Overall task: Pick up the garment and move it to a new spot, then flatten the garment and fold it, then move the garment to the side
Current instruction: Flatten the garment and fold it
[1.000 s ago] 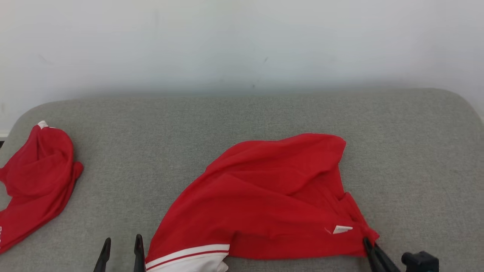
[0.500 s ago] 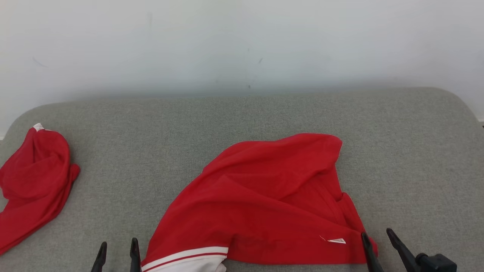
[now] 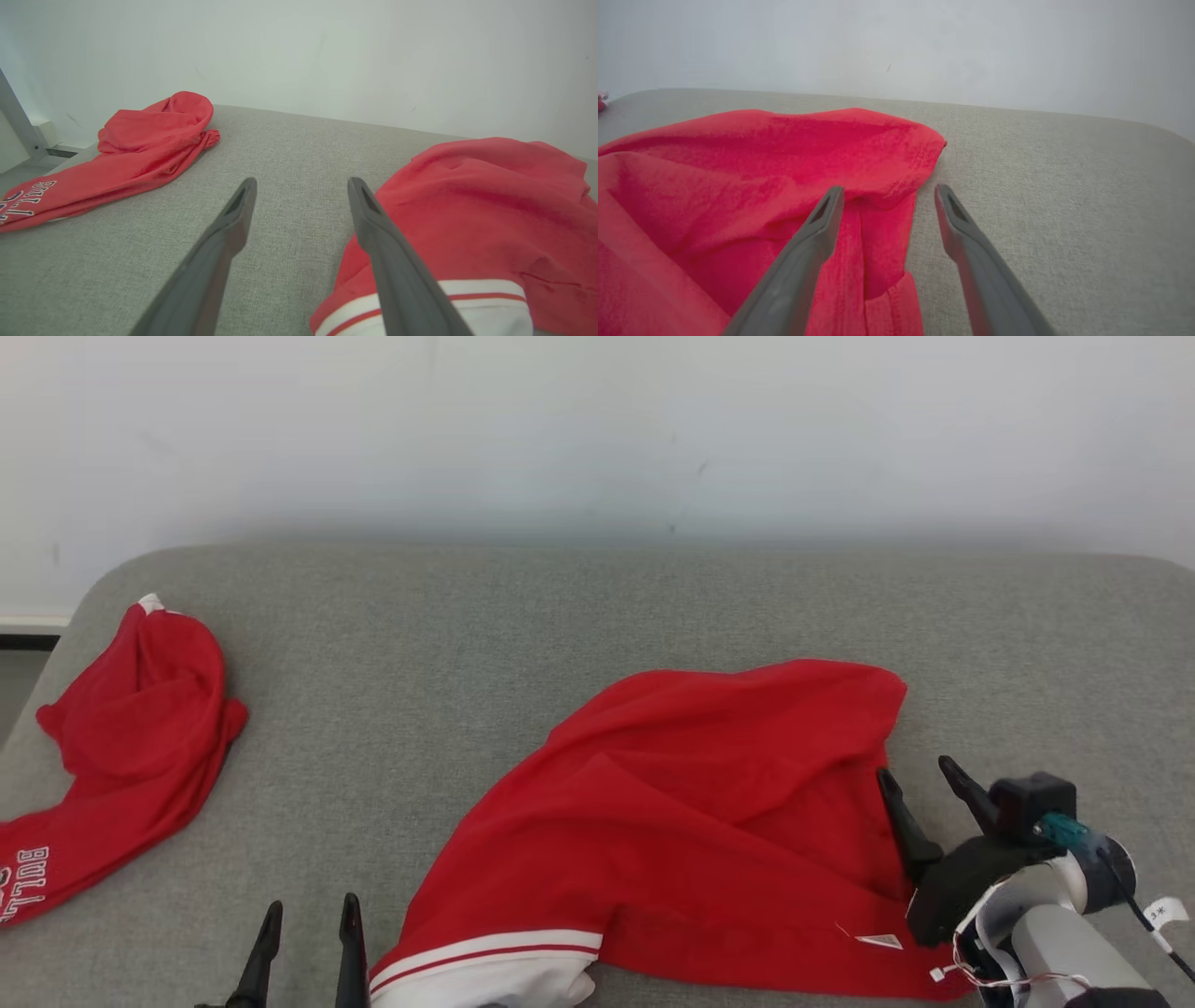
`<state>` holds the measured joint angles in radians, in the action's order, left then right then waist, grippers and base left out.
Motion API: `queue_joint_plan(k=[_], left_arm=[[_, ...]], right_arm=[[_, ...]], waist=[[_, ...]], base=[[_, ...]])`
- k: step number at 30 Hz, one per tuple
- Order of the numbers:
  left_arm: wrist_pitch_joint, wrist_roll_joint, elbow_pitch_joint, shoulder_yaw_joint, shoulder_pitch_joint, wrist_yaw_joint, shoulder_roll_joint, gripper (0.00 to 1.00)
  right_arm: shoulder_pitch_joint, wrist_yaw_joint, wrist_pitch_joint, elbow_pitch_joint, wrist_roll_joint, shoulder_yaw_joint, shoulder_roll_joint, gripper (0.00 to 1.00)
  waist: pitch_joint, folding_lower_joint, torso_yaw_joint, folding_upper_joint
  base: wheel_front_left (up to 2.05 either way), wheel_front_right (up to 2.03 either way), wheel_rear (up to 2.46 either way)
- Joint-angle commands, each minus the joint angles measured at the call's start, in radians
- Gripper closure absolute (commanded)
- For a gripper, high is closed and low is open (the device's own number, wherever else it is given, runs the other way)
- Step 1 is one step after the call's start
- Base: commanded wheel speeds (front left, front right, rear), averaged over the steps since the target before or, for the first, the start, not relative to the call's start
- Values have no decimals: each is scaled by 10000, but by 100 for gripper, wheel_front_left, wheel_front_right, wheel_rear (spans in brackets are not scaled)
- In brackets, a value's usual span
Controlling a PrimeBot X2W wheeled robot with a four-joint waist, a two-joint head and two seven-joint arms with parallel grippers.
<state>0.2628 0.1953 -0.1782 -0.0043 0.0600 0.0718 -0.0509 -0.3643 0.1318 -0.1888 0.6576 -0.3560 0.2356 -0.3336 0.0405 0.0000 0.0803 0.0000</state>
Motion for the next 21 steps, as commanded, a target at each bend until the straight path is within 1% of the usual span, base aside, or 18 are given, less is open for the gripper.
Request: queue_joint_plan(k=[1, 7, 10, 11, 13, 17, 21], left_arm=[[30, 147, -22, -92, -189, -1, 11, 0], [30, 184, -79, -343, -458, -82, 10, 0], [30, 256, -76, -419, -476, -118, 8, 0], [30, 264, -69, -416, -475, -153, 8, 0], [30, 297, -27, -431, -490, -173, 10, 0], [30, 314, -10, -418, -472, -184, 10, 0], [30, 332, -31, -414, -505, -218, 10, 0]], right_arm=[[-360, -22, 148, 397, -121, 178, 4, 0], [-1365, -22, 1118, 2151, -573, 1017, -57, 0], [-1615, -22, 1322, 2676, -800, 1387, -84, 0], [-1667, -22, 1409, 2843, -886, 1522, -69, 51], [-1725, -22, 1556, 3046, -1105, 1770, -50, 100], [-2023, -22, 1226, 3163, -1308, 1956, -197, 100], [-2645, -22, 83, 3188, -1321, 1818, -548, 100]], waist=[[342, 0, 453, 0], [589, 0, 994, 0], [617, 0, 1190, 0], [618, 0, 1224, 0], [649, 0, 1272, 0], [670, 0, 1277, 0], [633, 0, 1165, 0]], base=[[0, 0, 0], [0, 0, 0], [0, 0, 0], [0, 0, 0], [0, 0, 0], [0, 0, 0], [0, 0, 0]])
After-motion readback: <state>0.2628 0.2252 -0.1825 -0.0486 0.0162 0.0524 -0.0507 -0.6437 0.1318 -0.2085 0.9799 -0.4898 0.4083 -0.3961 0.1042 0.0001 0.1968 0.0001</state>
